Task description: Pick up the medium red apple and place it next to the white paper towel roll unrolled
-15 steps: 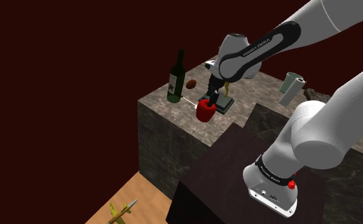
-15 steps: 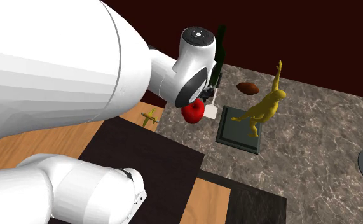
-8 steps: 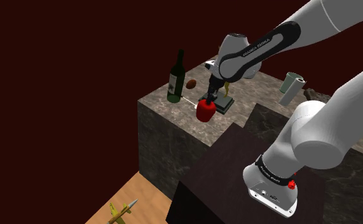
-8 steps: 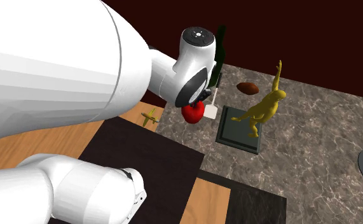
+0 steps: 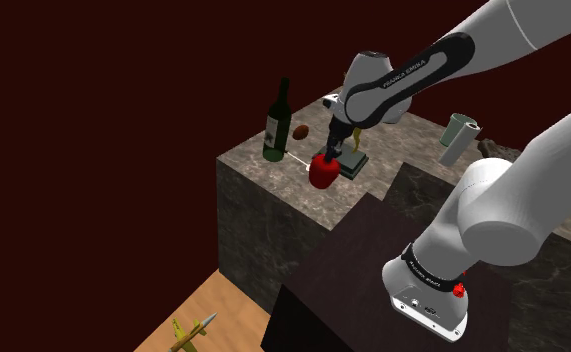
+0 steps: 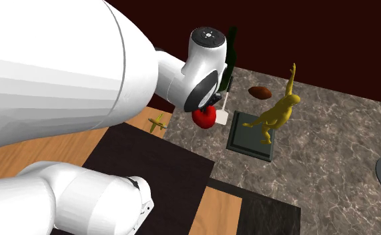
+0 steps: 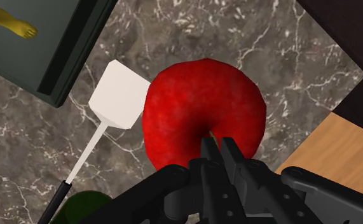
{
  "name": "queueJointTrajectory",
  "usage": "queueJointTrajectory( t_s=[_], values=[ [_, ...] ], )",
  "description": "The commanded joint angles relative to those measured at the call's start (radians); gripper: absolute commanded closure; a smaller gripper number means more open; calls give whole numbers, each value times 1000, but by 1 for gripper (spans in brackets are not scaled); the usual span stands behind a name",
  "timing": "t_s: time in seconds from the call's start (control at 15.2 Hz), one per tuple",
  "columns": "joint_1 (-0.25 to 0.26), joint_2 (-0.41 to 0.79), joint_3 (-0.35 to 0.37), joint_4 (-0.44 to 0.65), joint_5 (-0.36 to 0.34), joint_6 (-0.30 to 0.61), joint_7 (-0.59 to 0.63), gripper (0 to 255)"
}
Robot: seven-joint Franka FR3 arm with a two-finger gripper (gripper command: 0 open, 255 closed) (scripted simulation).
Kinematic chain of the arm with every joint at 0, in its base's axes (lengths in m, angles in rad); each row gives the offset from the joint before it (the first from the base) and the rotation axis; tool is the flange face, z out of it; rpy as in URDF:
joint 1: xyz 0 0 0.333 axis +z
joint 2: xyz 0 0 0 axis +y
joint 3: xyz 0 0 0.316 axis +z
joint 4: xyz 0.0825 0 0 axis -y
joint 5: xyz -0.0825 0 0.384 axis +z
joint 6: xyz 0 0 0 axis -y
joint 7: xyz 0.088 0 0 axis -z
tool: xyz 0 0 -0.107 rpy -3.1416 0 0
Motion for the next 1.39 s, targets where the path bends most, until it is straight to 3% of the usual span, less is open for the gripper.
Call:
queueJointTrajectory(
  t_s=[0.0, 1.32],
  values=[
    [-5, -22, 5, 5, -10, -27, 8, 255],
    [-35, -243, 73, 129, -48, -366, 50, 255]
  ],
)
